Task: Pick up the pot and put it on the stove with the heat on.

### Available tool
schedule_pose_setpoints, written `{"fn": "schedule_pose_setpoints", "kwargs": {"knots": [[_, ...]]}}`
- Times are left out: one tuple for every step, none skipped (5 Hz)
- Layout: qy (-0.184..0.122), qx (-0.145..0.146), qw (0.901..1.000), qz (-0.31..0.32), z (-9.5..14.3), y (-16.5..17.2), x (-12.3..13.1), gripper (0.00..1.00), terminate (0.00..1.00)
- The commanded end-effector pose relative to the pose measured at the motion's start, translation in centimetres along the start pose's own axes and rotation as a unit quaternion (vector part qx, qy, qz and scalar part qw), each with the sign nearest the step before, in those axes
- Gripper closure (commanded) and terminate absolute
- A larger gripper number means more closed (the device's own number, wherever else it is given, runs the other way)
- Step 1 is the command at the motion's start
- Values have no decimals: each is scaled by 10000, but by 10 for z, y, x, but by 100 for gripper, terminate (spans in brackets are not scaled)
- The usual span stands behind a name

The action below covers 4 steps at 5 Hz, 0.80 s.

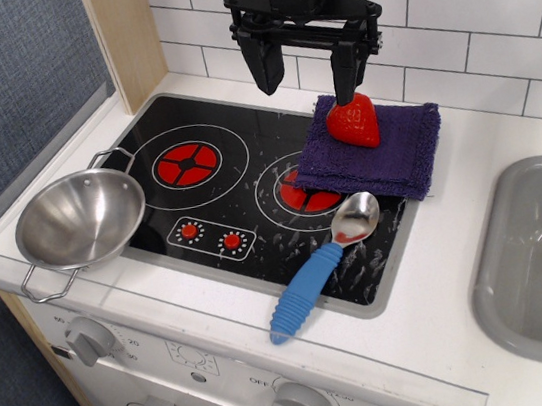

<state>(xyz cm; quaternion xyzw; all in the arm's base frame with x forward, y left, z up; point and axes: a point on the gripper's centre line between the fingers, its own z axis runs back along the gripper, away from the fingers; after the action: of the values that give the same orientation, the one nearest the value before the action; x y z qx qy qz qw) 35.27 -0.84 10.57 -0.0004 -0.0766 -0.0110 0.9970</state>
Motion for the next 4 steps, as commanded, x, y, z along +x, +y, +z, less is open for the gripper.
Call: {"fn": "schedule_pose_setpoints", "kwargs": {"knots": [[0, 0, 10000, 0, 0, 0, 0, 0, 0], [136, 65, 9990, 412, 2, 23, -16, 0, 0], [15, 312, 9967, 749, 12, 56, -43, 0, 0], [104, 662, 9916, 1110, 14, 84, -74, 0, 0]]}}
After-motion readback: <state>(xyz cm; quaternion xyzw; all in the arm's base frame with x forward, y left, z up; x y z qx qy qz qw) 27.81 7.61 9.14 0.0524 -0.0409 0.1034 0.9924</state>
